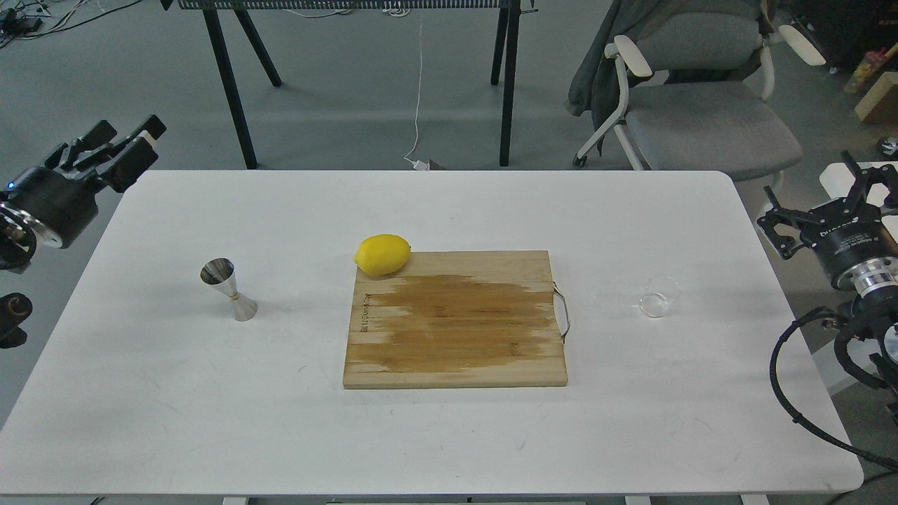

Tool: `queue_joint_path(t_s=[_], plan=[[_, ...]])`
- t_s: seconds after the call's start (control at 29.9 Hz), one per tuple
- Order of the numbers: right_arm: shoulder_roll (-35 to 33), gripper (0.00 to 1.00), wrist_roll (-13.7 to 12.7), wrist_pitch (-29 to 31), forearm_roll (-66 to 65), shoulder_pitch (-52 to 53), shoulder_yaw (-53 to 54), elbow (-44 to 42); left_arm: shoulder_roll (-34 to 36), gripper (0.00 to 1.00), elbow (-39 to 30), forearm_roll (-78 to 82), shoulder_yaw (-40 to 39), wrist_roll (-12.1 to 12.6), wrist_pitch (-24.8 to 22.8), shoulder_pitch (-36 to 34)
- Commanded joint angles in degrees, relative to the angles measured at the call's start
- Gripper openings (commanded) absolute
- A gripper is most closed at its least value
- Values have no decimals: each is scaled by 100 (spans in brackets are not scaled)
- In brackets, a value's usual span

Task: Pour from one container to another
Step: 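Move the left gripper from its raised pose down toward the metal jigger, then close the left gripper around the metal jigger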

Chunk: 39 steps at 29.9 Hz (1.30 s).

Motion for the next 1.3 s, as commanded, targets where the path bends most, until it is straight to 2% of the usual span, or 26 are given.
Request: queue_joint_path(t_s=[0.0, 0.43, 0.6, 0.74, 1.0, 1.27], plan=[[-6, 100, -1, 0, 0, -1, 0, -52, 7, 100, -4, 459, -8, 0, 216, 404], [-6, 100, -1, 0, 0, -71, 0, -70, -89, 100, -4, 758, -26, 0, 216, 1934], [-6, 100, -1, 0, 0, -98, 0, -79, -423, 100, 48, 767, -35, 0, 216, 2259], [3, 100, -1, 0, 0, -98, 9, -70, -721, 100, 189, 785, -17, 0, 216, 2304], [-41, 100, -1, 0, 0, -98, 9, -70, -1240, 100, 910, 890, 9, 0, 216, 2198], [-67, 100, -1, 0, 0, -98, 9, -70, -1574, 100, 1367, 899, 27, 0, 216, 1812]])
